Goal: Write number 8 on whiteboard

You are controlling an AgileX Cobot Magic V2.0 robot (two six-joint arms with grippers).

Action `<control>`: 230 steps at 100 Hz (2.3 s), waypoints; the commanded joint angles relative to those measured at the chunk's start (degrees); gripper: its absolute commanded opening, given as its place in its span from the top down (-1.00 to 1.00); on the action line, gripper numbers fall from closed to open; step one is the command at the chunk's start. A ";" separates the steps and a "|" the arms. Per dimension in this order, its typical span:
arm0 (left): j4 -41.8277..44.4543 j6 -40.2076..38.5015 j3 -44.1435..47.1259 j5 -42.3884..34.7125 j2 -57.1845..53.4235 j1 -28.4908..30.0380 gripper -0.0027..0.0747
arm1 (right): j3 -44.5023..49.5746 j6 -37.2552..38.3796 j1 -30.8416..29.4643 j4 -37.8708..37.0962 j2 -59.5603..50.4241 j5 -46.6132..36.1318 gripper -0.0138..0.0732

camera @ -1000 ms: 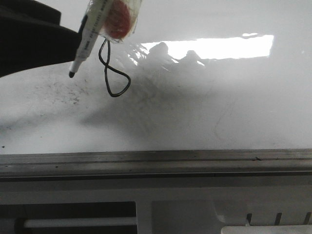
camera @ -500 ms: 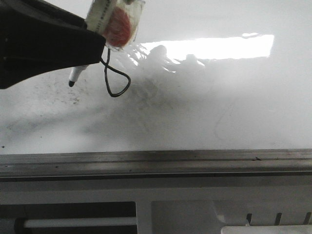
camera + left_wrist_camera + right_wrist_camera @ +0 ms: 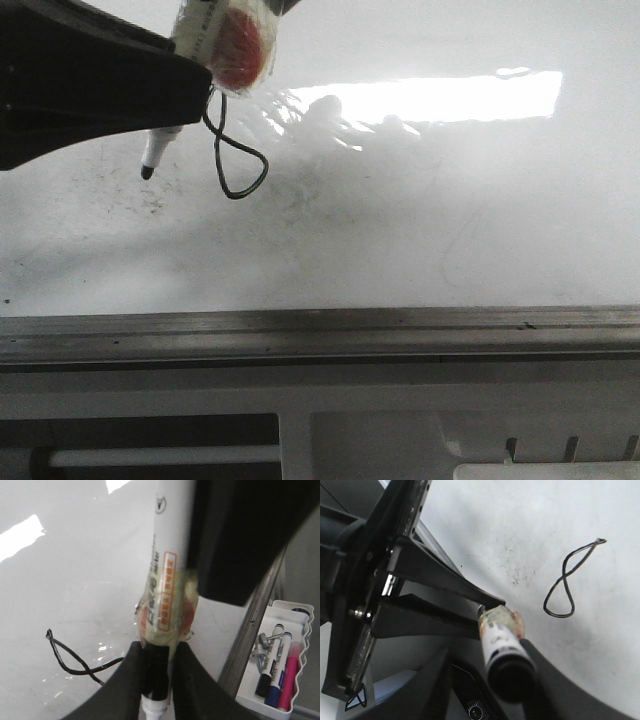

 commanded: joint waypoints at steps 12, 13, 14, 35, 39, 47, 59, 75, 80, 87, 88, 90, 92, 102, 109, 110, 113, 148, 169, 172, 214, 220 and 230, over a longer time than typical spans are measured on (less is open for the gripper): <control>-15.97 -2.75 -2.09 2.86 -0.48 0.17 0.98 | -1.78 -0.11 -0.09 0.95 -1.34 -1.96 -0.13; -16.83 -2.75 -2.09 3.75 -0.48 0.45 0.98 | -1.78 -0.11 -0.09 0.95 -1.34 -1.83 -0.13; -18.52 -2.75 -2.24 4.16 -0.48 0.58 0.98 | -1.78 -0.11 -0.09 0.95 -1.34 -1.83 -0.13; -34.96 -2.75 -6.66 17.95 -0.48 5.53 0.99 | -1.78 -0.11 -0.09 0.95 -1.34 -1.35 -0.13; -37.74 -2.75 -7.32 19.79 -0.48 6.64 0.99 | -1.78 -0.11 -0.09 0.95 -1.34 -1.17 -0.13; -43.78 -2.75 -7.72 21.39 -0.48 8.65 0.99 | -1.78 -0.11 -0.09 0.95 -1.34 -0.81 -0.13; -46.92 -2.75 -7.72 22.75 -0.48 10.49 0.99 | -1.78 0.01 -0.09 0.95 -1.34 -0.56 -0.13; -47.39 -2.75 -7.72 22.65 -0.48 10.29 0.98 | -1.78 0.01 -0.09 0.95 -1.34 -0.56 -0.13; -48.33 -2.75 -7.72 22.65 -0.48 10.29 0.98 | -1.78 0.01 -0.09 0.95 -1.34 -0.56 -0.13; -48.70 -2.75 -7.72 22.65 -0.48 10.29 0.98 | -1.78 0.01 -0.09 0.95 -1.34 -0.56 -0.13; -48.70 -2.75 -7.72 22.65 -0.48 10.29 0.98 | -1.78 0.01 -0.09 0.95 -1.34 -0.56 -0.13; -48.70 -2.75 -7.72 22.65 -0.48 10.29 0.98 | -1.78 0.01 -0.09 0.95 -1.34 -0.56 -0.13; -48.70 -2.75 -7.72 22.65 -0.48 10.29 0.98 | -1.78 0.01 -0.09 0.95 -1.34 -0.56 -0.13; -48.70 -2.75 -7.72 22.55 -0.48 10.29 0.84 | -1.78 0.01 -0.09 0.95 -1.34 -0.56 -0.13; -48.83 -2.75 -7.72 22.65 -0.48 10.29 0.60 | -1.78 0.01 -0.09 0.95 -1.34 -0.69 -0.11; -48.99 -2.75 -7.72 22.65 -0.48 10.29 0.53 | -1.78 0.01 -0.09 0.95 -1.34 -0.70 -0.10; -49.58 -2.75 -7.72 22.78 -0.48 10.29 0.41 | -1.78 0.01 -0.09 0.95 -1.34 -0.79 -0.10; -50.53 -2.75 -7.72 26.13 -4.98 10.29 -0.18 | -1.78 0.01 -0.09 0.28 -1.53 -0.99 0.07; -47.40 -0.95 -7.72 26.75 -14.16 10.29 0.36 | -1.22 1.90 -0.09 -2.62 -4.40 -3.70 0.82; -47.11 -0.72 -7.72 26.97 -15.34 10.29 0.51 | -0.69 1.90 -0.09 -3.03 -5.20 -4.61 0.82; -33.84 -0.57 -5.16 29.11 -35.04 10.29 0.98 | 26.94 1.80 -0.09 -10.78 -32.31 -32.21 0.82; -32.15 -0.57 -3.94 29.11 -37.22 10.29 0.98 | 31.69 1.80 -0.09 -11.27 -37.96 -35.01 0.82; -31.90 -0.57 -1.32 29.11 -40.06 10.29 0.98 | 38.18 1.80 -0.09 -12.37 -46.56 -37.67 0.82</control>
